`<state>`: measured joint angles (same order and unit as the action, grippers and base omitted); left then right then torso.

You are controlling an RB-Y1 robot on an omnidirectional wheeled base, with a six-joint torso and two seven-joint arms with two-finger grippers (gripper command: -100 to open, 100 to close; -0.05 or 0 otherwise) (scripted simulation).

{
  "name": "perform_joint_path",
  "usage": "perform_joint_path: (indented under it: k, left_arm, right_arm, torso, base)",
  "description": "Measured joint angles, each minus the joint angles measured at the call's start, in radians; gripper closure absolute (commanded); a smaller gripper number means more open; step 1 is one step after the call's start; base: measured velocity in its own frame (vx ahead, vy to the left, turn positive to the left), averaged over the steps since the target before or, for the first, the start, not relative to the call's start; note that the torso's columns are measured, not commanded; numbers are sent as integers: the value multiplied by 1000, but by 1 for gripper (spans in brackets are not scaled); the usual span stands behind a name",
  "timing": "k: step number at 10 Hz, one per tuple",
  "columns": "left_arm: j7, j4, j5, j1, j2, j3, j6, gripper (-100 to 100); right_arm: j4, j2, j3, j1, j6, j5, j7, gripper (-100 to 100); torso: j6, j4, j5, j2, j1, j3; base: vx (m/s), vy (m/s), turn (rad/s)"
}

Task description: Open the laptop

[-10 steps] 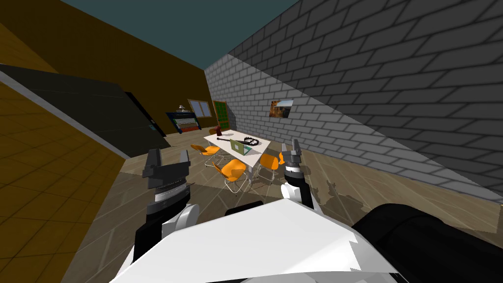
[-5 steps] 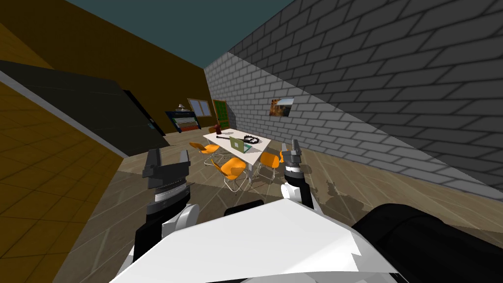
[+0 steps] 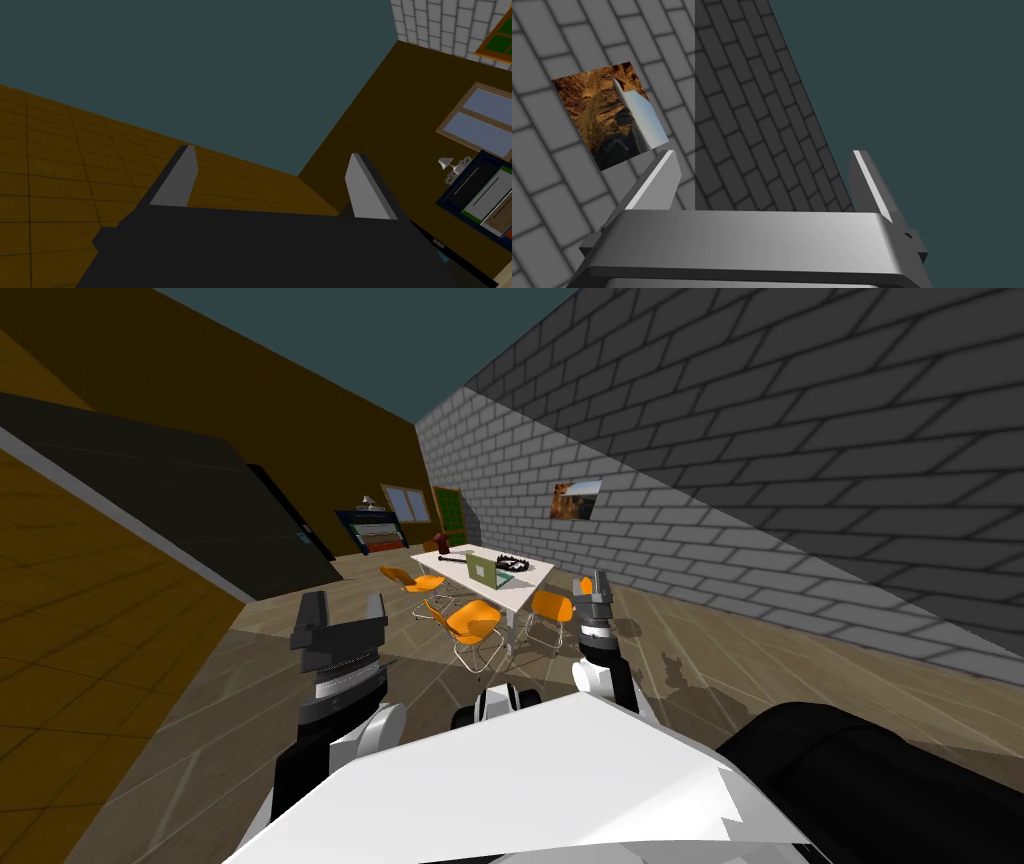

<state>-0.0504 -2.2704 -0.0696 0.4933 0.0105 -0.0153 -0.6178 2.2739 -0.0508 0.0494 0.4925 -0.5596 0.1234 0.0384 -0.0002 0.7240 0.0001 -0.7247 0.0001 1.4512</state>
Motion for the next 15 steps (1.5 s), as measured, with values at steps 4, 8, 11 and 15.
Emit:
perform_joint_path:
  k: [4,8,11,15]
  left_arm:
    - [0,0,0,0,0,0,0,0]
    - [0,0,0,0,0,0,0,0]
    - [0,0,0,0,0,0,0,0]
    - [0,0,0,0,0,0,0,0]
  right_arm:
    - [-49,-58,39,-64,70,78,-76,-100]
    - [-115,-85,93,-140,153,179,-175,-100]
    - [-161,-90,125,-200,212,240,-235,-100]
    - [-248,-100,181,-291,299,347,-343,-100]
  torso:
    - [0,14,0,-13,0,25]
    - [0,14,0,-13,0,25]
    - [0,14,0,-14,0,24]
    - [1,14,0,-14,0,25]
  base:
    - [21,8,91]
    - [28,11,105]
    - [19,9,80]
    - [29,8,96]
